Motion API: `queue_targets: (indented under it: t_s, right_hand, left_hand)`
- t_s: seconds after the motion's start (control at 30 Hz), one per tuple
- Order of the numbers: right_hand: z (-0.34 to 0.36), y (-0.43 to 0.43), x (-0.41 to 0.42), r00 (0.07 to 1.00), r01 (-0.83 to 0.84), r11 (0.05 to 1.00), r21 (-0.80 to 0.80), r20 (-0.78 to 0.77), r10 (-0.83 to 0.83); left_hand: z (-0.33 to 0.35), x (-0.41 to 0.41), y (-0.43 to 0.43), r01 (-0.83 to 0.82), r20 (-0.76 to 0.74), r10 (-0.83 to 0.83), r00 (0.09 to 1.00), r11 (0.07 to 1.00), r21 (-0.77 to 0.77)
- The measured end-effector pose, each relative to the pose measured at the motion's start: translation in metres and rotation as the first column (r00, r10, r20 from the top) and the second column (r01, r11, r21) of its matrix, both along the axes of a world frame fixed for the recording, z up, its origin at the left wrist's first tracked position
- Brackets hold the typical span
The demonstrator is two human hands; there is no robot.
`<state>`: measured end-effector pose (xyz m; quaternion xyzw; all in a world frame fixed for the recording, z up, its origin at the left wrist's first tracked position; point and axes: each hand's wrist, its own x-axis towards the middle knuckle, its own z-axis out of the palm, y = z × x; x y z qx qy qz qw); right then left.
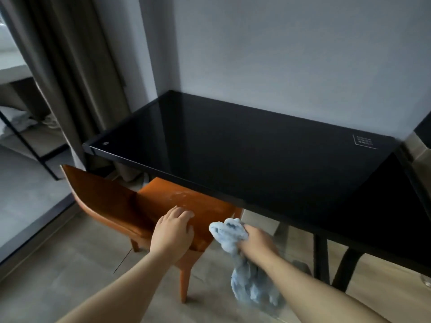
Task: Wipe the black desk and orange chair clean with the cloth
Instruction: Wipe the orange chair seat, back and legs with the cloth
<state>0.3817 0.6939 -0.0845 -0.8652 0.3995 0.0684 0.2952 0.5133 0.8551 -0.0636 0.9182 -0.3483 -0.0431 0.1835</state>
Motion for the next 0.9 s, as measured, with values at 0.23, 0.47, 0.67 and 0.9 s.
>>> queue_targets:
  t_s: [0.23, 0.47, 0.67, 0.9]
  right_hand:
    - [0.010, 0.039, 0.045, 0.962, 0.132, 0.978, 0.160, 0.219, -0.166]
    - [0.023, 0.062, 0.081, 0.923, 0.036, 0.957, 0.288, 0.358, -0.142]
    - [0.022, 0.075, 0.119, 0.926, -0.050, 0.928, 0.369, 0.364, -0.094]
    - [0.015, 0.095, 0.162, 0.939, -0.174, 0.904, 0.390, 0.342, 0.034]
  left_hand:
    - [0.003, 0.016, 0.064, -0.137, 0.080, 0.132, 0.988, 0.989, 0.063]
    - [0.000, 0.045, 0.094, -0.339, 0.004, 0.339, 0.941, 0.941, -0.016]
    - [-0.007, 0.089, 0.104, -0.462, -0.098, 0.460, 0.882, 0.887, 0.004]
    - [-0.023, 0.121, 0.119, -0.493, -0.174, 0.499, 0.849, 0.866, 0.079]
